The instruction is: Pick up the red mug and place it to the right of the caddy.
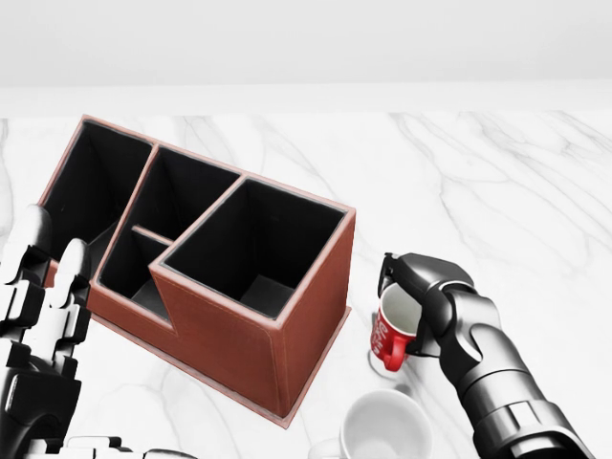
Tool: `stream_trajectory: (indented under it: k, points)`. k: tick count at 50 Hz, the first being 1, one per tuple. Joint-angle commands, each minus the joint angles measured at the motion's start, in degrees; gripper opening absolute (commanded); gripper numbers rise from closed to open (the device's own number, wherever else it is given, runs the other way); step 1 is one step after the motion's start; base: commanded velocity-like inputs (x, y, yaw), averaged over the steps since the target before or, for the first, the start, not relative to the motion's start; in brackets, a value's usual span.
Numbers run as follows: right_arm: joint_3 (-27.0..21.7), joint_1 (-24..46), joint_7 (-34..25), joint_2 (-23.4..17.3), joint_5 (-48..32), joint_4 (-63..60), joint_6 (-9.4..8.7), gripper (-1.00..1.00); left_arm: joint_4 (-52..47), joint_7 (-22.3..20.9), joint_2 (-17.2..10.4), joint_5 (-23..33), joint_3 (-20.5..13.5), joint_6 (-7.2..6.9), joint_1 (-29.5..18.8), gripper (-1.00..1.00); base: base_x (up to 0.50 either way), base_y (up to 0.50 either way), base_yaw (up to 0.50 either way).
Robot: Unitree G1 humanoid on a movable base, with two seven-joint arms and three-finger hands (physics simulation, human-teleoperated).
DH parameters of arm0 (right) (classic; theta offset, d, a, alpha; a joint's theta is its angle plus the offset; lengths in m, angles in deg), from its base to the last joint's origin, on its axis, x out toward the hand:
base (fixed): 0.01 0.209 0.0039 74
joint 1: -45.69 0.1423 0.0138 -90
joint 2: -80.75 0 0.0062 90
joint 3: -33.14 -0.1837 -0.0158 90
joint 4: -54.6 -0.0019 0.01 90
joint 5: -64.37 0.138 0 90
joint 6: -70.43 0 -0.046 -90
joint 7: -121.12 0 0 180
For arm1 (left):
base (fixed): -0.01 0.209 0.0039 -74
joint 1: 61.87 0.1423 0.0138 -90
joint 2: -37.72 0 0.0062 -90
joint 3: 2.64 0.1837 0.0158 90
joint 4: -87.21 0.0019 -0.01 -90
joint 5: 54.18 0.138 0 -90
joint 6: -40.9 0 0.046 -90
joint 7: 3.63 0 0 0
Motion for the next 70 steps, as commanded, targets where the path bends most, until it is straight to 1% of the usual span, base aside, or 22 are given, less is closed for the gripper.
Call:
stream_trajectory:
  k: [1, 24, 32, 40, 41, 42, 43, 44, 45, 70]
  points:
    - [0.32, 1.25, 3.25, 0.21, 3.01, 3.64, 0.0, -1.0, -0.09, -0.05, -0.03, -0.09, -0.01, 0.0, 0.12, 1.0, 0.0, 0.0, 0.0]
    - [1.06, 2.35, 7.6, 1.11, 4.41, 10.04, 0.0, -1.0, -0.35, -0.14, -0.04, -0.21, 0.1, 0.0, 0.24, 1.0, 0.0, 0.0, 0.0]
    - [1.41, 2.67, 7.15, 1.24, 4.38, 9.88, 0.0, -1.0, -0.54, -0.22, -0.01, -0.25, 0.09, 0.0, 0.27, 1.0, 0.0, 0.0, 0.0]
    - [1.42, 2.84, 7.98, 1.36, 4.52, 11.03, 0.0, -1.0, -1.36, -0.4, 0.04, -0.62, -0.34, 0.0, 0.33, 1.0, 0.0, 0.0, 0.0]
    - [1.38, 2.99, 8.05, 1.26, 4.55, 11.09, 0.0, -0.94, -1.4, -0.42, 0.06, -0.57, -0.3, 0.0, 0.34, 1.0, 0.0, 0.0, 0.0]
    - [1.38, 3.04, 8.03, 1.22, 4.56, 11.08, 0.0, -0.69, -1.46, -0.41, 0.07, -0.55, -0.3, 0.0, 0.32, 1.0, 0.0, 0.0, 0.0]
    - [1.33, 3.12, 7.81, 1.1, 4.59, 10.89, 0.0, -0.16, -1.5, -0.41, 0.08, -0.53, -0.29, 0.0, 0.3, 1.0, 0.0, 0.0, 0.0]
    - [1.37, 3.12, 7.77, 1.02, 4.53, 10.7, 0.0, 0.13, -1.41, -0.44, 0.1, -0.53, -0.28, 0.0, 0.33, 1.0, 0.0, 0.0, 0.0]
    - [1.29, 3.19, 7.9, 0.89, 4.54, 10.69, 0.0, 1.0, -1.41, -0.39, 0.1, -0.43, -0.2, 0.0, 0.24, 1.0, 0.0, 0.0, 0.0]
    - [0.79, 0.83, 7.06, -0.86, 3.91, 8.41, 0.0, 1.0, -2.0, -0.15, -0.05, -0.33, 0.48, 0.0, 0.61, 1.0, 0.0, 0.0, 0.0]
